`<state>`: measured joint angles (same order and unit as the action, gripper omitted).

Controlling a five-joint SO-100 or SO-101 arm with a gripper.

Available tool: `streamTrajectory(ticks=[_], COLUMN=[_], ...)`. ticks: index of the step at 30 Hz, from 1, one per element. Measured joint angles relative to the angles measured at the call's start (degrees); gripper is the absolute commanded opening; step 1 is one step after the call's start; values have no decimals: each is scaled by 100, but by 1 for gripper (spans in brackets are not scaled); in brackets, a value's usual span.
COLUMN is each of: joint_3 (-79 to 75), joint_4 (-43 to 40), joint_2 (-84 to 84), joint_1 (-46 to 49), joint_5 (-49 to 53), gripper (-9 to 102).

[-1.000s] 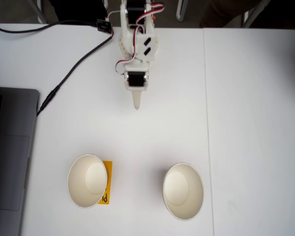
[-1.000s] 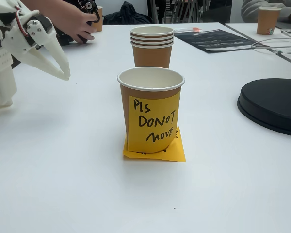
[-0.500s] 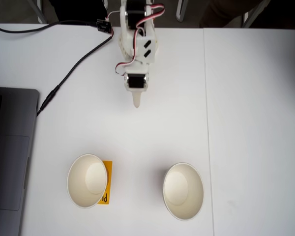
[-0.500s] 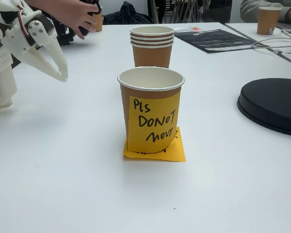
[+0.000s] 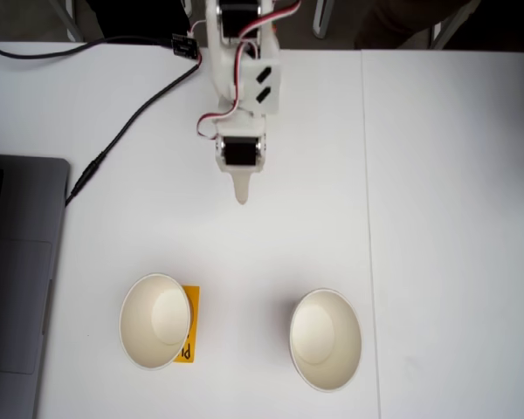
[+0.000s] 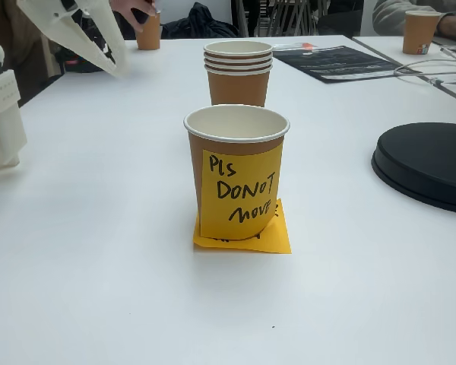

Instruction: Pickup cup and make a pile of cup.

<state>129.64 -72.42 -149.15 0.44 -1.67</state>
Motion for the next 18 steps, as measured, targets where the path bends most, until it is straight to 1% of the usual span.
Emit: streamTrajectory(ticks=[7, 18], joint_3=[-1248, -3129], joint_4=[0, 0], joint_2=[686, 1881], joint_1=[448, 782], joint_5=[0, 0], gripper=[-6, -6])
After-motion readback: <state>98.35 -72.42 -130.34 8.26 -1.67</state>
